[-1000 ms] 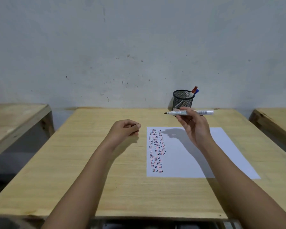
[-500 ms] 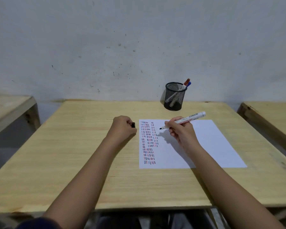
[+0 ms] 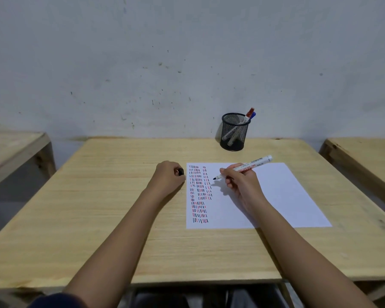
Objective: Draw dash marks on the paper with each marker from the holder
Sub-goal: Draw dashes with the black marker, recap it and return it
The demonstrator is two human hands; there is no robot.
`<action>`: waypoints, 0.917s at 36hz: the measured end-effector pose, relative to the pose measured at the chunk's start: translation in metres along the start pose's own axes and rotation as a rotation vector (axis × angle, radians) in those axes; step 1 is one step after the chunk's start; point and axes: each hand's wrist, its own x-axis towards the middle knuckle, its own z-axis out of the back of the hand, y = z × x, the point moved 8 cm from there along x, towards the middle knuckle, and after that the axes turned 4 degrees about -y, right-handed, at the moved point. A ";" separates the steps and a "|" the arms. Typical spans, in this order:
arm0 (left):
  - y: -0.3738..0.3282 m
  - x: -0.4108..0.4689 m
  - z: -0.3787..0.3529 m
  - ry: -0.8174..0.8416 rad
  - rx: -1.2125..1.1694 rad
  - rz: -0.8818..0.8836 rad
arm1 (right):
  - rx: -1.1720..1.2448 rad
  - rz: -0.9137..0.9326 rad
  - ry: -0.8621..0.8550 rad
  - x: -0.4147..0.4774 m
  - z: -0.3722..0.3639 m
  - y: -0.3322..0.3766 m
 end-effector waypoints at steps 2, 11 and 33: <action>-0.001 0.000 0.000 -0.018 0.009 -0.020 | 0.001 0.004 0.000 0.000 0.000 0.001; -0.010 0.005 -0.006 -0.021 0.056 -0.047 | 0.060 -0.005 -0.009 0.004 0.008 -0.002; -0.008 0.012 -0.002 -0.001 0.075 0.021 | -0.013 -0.024 0.039 0.001 0.000 -0.005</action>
